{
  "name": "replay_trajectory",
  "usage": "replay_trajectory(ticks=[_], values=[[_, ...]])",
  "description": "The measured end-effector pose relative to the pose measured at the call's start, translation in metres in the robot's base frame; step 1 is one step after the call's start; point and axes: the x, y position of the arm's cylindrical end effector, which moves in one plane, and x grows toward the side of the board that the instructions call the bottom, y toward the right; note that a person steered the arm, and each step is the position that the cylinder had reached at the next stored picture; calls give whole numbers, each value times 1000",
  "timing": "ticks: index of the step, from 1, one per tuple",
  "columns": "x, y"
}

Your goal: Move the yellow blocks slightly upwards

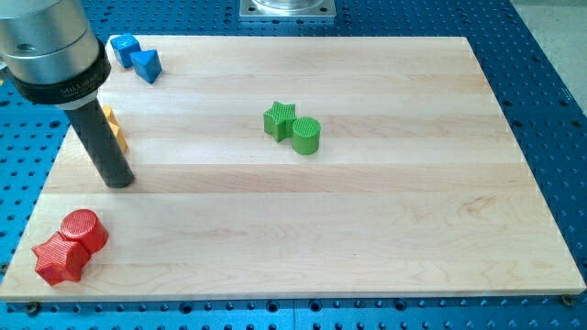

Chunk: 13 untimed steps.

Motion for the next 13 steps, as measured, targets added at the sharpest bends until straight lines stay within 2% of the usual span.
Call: replay_trajectory(ticks=[10,13], values=[[11,8],[0,-40]])
